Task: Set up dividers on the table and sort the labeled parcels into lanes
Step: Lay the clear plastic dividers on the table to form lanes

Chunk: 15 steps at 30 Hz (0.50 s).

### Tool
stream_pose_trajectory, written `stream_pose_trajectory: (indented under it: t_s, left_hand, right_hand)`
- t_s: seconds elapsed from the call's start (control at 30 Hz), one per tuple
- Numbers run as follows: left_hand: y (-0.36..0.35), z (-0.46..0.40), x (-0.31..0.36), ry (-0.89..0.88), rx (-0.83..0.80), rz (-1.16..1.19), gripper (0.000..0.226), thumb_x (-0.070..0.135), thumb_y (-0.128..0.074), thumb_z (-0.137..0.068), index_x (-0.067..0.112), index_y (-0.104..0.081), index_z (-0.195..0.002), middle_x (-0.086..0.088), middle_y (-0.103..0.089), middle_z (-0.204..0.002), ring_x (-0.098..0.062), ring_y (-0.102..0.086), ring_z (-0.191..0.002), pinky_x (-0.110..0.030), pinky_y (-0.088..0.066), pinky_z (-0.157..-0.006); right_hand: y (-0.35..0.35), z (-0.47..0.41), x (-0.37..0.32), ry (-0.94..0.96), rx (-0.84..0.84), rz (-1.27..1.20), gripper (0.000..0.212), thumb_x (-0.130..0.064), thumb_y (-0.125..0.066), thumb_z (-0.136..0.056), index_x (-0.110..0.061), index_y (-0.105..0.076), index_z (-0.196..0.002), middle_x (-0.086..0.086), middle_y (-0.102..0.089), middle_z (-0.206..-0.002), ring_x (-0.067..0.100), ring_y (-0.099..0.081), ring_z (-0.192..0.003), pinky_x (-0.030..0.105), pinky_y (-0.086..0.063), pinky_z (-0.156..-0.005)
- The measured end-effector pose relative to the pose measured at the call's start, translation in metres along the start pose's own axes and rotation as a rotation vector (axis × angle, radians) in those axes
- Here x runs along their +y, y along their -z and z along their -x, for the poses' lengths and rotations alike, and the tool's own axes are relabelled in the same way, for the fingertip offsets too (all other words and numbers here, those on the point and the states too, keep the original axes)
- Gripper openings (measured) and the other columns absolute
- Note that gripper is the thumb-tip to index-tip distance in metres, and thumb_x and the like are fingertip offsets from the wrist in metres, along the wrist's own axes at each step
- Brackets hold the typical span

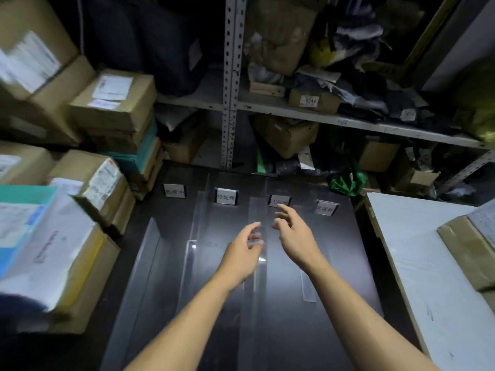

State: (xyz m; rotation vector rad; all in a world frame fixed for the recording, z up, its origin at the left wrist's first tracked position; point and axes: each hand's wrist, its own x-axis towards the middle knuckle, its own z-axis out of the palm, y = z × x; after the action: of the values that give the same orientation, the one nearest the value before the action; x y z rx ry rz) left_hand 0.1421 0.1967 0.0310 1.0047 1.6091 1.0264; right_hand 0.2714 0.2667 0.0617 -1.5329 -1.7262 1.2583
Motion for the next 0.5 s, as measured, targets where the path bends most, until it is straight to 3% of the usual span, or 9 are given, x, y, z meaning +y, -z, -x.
stream_pose_trajectory:
  t_s: [0.1,0.17,0.27,0.37,0.43,0.5]
  left_hand:
    - [0.057,0.024,-0.02,0.014,0.067,-0.042,0.039,0.021,-0.053,-0.098,0.036,-0.049,-0.134,0.014,-0.057,-0.119,0.001,-0.055,-0.105,-0.029,-0.051,-0.092]
    - [0.092,0.04,-0.035,0.016,0.11,-0.07,0.037,0.021,-0.052,-0.098,0.036,-0.051,-0.131,0.013,-0.058,-0.118,0.003,-0.055,-0.102,-0.019,-0.048,-0.083]
    - [0.139,0.064,-0.058,0.003,0.202,-0.152,0.035,0.02,-0.053,-0.097,0.036,-0.053,-0.128,0.011,-0.061,-0.117,0.005,-0.055,-0.096,-0.014,-0.043,-0.079]
    - [0.173,0.086,-0.082,-0.024,0.267,-0.279,0.04,0.015,-0.055,-0.095,0.029,-0.053,-0.133,0.006,-0.056,-0.132,-0.007,-0.054,-0.115,-0.012,-0.036,-0.092]
    - [0.188,0.099,-0.1,-0.01,0.296,-0.342,0.05,0.011,-0.053,-0.095,0.024,-0.044,-0.142,0.003,-0.041,-0.149,-0.013,-0.035,-0.137,-0.018,-0.023,-0.106]
    - [0.2,0.109,-0.118,0.075,0.305,-0.331,0.058,0.012,-0.049,-0.098,0.023,-0.03,-0.151,0.003,-0.024,-0.158,-0.014,-0.019,-0.146,-0.026,-0.016,-0.114]
  right_hand:
    - [-0.056,0.024,-0.024,0.026,-0.067,-0.004,0.039,-0.03,-0.046,-0.097,-0.034,-0.048,-0.136,-0.009,-0.061,-0.124,0.011,-0.062,-0.11,0.035,-0.049,-0.096]
    - [-0.096,0.039,-0.035,0.03,-0.113,-0.001,0.038,-0.029,-0.046,-0.098,-0.032,-0.048,-0.136,-0.007,-0.062,-0.123,0.011,-0.064,-0.107,0.038,-0.051,-0.095]
    - [-0.156,0.059,-0.043,0.043,-0.192,0.025,0.039,-0.028,-0.047,-0.099,-0.028,-0.048,-0.138,-0.005,-0.062,-0.126,0.01,-0.064,-0.107,0.035,-0.051,-0.095]
    - [-0.212,0.075,-0.043,0.033,-0.282,0.064,0.04,-0.026,-0.048,-0.1,-0.021,-0.047,-0.139,0.003,-0.061,-0.131,0.015,-0.063,-0.111,0.036,-0.05,-0.097]
    - [-0.242,0.084,-0.039,0.011,-0.346,0.138,0.044,-0.027,-0.046,-0.101,-0.017,-0.043,-0.144,0.008,-0.058,-0.136,0.019,-0.061,-0.116,0.036,-0.048,-0.101]
    - [-0.266,0.094,-0.033,-0.018,-0.403,0.232,0.048,-0.028,-0.044,-0.102,-0.016,-0.038,-0.148,0.009,-0.054,-0.142,0.021,-0.058,-0.122,0.031,-0.043,-0.101]
